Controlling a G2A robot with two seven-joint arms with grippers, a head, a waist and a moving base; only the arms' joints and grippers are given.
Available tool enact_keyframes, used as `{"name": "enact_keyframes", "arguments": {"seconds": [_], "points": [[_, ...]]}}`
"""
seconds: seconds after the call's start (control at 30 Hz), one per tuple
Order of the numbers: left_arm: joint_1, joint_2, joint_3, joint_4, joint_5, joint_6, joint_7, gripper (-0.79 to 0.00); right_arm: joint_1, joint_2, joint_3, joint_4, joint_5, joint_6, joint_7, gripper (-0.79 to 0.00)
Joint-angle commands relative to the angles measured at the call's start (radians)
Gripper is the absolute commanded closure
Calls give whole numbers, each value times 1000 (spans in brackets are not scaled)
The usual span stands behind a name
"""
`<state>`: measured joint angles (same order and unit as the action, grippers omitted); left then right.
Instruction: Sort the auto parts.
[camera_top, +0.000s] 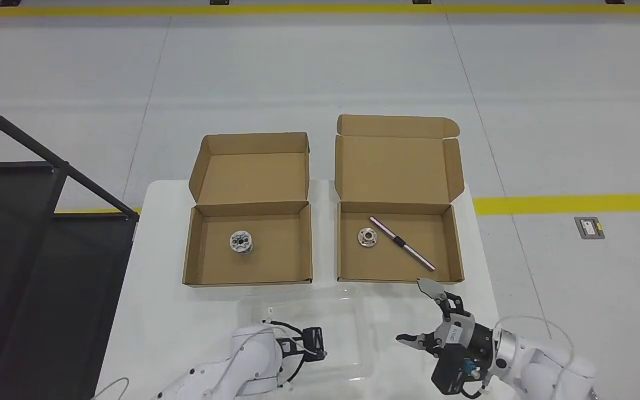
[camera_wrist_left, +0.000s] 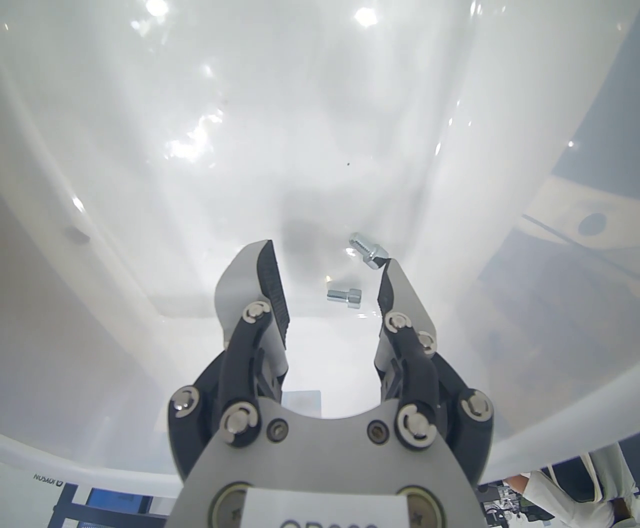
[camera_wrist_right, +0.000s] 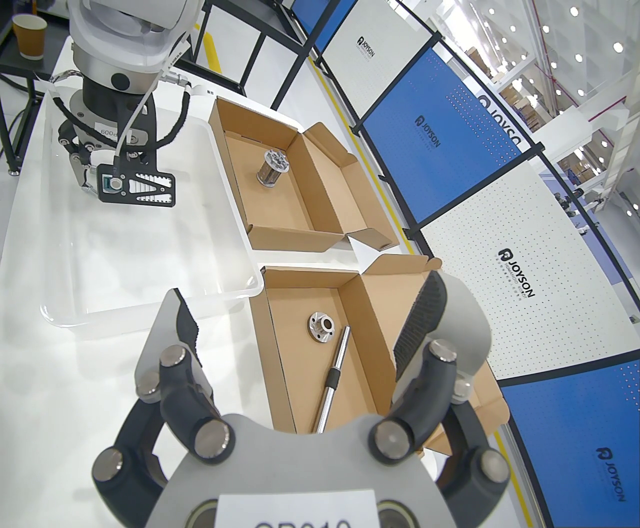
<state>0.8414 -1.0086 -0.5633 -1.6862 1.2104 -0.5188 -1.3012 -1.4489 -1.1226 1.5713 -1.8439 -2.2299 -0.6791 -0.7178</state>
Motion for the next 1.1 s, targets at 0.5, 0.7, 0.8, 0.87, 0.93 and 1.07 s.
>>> {"name": "enact_keyframes", "arguments": {"seconds": [0.5, 0.7, 0.8, 0.87, 0.93, 1.07], "points": [[-14, -4, 21, 12, -8, 1, -1, -517, 0, 0, 0, 0, 0, 0, 0, -785], [-29, -12, 29, 27, -16, 3, -4, -477, 0, 0, 0, 0, 0, 0, 0, -785], [-32, -16, 27, 32, -18, 7, -4, -431, 0, 0, 0, 0, 0, 0, 0, -785], [-32, -19, 27, 38, -17, 6, -2, -416, 0, 0, 0, 0, 0, 0, 0, -785], [-31, -23, 27, 44, -15, 6, -1, -406, 0, 0, 0, 0, 0, 0, 0, -785], [-32, -28, 25, 51, -6, 15, -4, -403, 0, 0, 0, 0, 0, 0, 0, -785]]}}
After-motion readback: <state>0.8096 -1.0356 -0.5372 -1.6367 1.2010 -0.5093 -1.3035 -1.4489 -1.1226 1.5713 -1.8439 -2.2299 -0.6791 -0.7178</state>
